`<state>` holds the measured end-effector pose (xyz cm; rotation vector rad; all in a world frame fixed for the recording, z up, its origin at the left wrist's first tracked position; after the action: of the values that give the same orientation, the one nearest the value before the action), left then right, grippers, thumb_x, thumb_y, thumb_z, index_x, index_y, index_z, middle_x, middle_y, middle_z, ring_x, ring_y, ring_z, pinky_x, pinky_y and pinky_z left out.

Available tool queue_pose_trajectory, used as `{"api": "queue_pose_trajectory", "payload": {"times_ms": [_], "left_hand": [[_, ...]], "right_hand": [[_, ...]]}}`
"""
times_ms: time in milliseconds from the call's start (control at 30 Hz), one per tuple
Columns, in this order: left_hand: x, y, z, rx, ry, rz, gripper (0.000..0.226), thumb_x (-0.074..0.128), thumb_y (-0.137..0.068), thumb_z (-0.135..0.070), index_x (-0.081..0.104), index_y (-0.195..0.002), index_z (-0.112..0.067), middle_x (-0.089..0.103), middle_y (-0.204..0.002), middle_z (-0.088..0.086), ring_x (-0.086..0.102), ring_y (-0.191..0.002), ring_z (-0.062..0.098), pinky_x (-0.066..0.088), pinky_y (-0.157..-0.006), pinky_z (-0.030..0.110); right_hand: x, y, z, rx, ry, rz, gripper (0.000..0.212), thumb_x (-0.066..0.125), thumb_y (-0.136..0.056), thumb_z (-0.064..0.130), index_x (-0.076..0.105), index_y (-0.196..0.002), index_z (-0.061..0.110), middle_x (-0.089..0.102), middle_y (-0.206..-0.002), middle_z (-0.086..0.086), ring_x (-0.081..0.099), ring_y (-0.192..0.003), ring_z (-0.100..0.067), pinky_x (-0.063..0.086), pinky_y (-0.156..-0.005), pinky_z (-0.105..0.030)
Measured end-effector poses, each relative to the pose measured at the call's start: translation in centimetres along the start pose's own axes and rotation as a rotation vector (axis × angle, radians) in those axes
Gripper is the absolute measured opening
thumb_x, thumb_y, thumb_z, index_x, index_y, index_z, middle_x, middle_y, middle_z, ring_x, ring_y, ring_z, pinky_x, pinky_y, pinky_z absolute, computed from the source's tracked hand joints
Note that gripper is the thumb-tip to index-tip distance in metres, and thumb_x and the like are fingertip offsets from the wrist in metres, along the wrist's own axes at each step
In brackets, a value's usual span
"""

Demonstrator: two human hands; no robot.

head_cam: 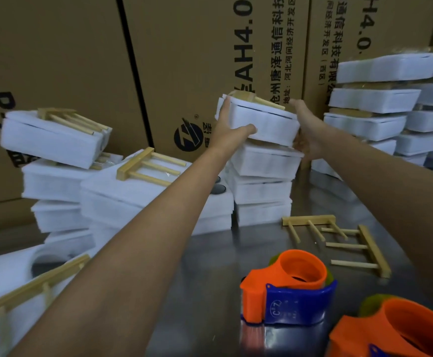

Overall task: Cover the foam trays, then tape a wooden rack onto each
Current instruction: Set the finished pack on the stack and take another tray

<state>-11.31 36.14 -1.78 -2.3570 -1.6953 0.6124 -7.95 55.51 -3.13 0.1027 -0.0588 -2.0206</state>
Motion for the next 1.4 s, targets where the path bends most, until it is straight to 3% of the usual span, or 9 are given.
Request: {"api": "queue_pose_trajectory", "payload": {"times_ms": [167,333,467,567,633,867,1100,1300,1400], "left_hand": [[-0.3,1.0,-0.6,-0.025,-0.008,0.0,0.089,0.068,-0.086,-0.016,0.019,-0.156,-0.04,0.037,-0.135,-0.01,0.047,-0.123,0.02,0.048,-0.104,0.045],[-1.9,2.8,-0.6,-0.039,-0.024,-0.045,0.087,0.065,-0.088,-0.013,0.017,-0.158,-0.031,0.037,-0.131,-0.011,0.049,-0.108,0.009,0.041,-0.078,0.019],[-3.4,5.9,-0.9,-0.076,-0.042,-0.093,0.085,0.066,-0.089,-0.021,0.017,-0.158,-0.029,0.045,-0.14,-0.006,0.045,-0.127,0.019,0.039,-0.09,0.026],[-4.6,9.6,-1.4,-0.073,-0.046,-0.089,0.075,0.062,-0.092,-0.02,0.022,-0.155,-0.03,0.043,-0.107,-0.019,0.05,-0.094,0.006,0.043,-0.058,0.012],[-6.0,12.6,-1.3,-0.079,-0.035,-0.124,0.062,0.059,-0.093,-0.017,0.033,-0.148,-0.031,0.042,-0.094,-0.024,0.052,-0.076,-0.003,0.042,-0.043,0.007],[-8.8,21.3,6.7,-0.183,-0.104,-0.01,0.029,0.051,-0.093,-0.005,0.069,-0.085,-0.026,0.074,-0.084,-0.002,0.069,-0.075,0.014,0.053,-0.069,0.025],[-8.5,20.0,11.4,-0.306,-0.336,0.059,0.038,0.048,-0.093,-0.007,0.059,-0.127,-0.018,0.062,-0.083,-0.004,0.058,-0.072,0.011,0.045,-0.059,0.013],[-7.4,20.2,4.8,0.393,-0.954,-0.198,0.011,0.058,-0.09,-0.019,0.064,-0.099,-0.015,0.068,-0.094,0.003,0.063,-0.086,0.024,0.043,-0.062,0.032],[-8.5,18.3,2.5,0.566,-1.229,-0.104,0.039,0.067,-0.082,-0.025,0.06,-0.12,-0.017,0.057,-0.123,0.008,0.052,-0.115,0.027,0.041,-0.087,0.037]], "right_hand": [[-0.5,1.1,0.6,-0.038,0.057,-0.069,0.088,0.047,-0.076,0.076,0.042,-0.146,0.021,0.044,-0.146,-0.005,0.042,-0.135,-0.027,0.035,-0.112,-0.05],[-0.2,4.1,2.4,-0.407,0.348,-0.371,0.034,0.046,-0.088,0.052,0.058,-0.093,0.02,0.056,-0.091,-0.003,0.053,-0.091,-0.024,0.041,-0.069,-0.03],[3.2,8.9,3.2,-0.764,0.612,-0.42,0.037,0.055,-0.089,0.029,0.059,-0.123,0.013,0.057,-0.12,-0.009,0.048,-0.118,-0.026,0.044,-0.093,-0.036],[7.5,12.5,2.5,-0.87,0.594,-0.257,0.038,0.058,-0.088,0.017,0.06,-0.126,0.015,0.056,-0.133,-0.005,0.043,-0.13,-0.022,0.037,-0.094,-0.028],[10.2,14.3,1.4,-0.875,0.63,-0.151,0.036,0.057,-0.088,0.014,0.061,-0.123,0.015,0.058,-0.132,-0.003,0.045,-0.127,-0.022,0.037,-0.092,-0.028],[15.5,15.1,-5.7,-0.654,0.771,0.03,0.032,0.058,-0.087,0.012,0.062,-0.12,0.012,0.06,-0.128,-0.003,0.055,-0.114,-0.021,0.038,-0.081,-0.024],[17.2,9.9,-10.8,-0.48,1.153,0.158,0.063,0.055,-0.088,0.015,0.04,-0.148,0.024,0.037,-0.154,-0.007,0.034,-0.138,-0.032,0.038,-0.107,-0.039],[20.2,5.6,-12.2,-0.445,1.284,0.177,0.061,0.053,-0.093,0.041,0.029,-0.148,0.036,0.023,-0.158,-0.009,0.014,-0.147,-0.03,0.026,-0.112,-0.049],[20.4,4.3,-12.5,-0.442,1.348,0.164,0.07,0.057,-0.089,0.037,0.021,-0.149,0.036,0.025,-0.156,-0.007,0.016,-0.146,-0.029,0.024,-0.113,-0.05]]}}
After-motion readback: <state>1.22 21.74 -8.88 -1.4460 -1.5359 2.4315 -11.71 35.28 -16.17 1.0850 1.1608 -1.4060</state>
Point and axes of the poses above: each hand's wrist, its own y-axis away from the middle knuckle, its own x-axis out of the palm, z = x × y, the point moved 5 cm from there along -y, towards the middle knuckle
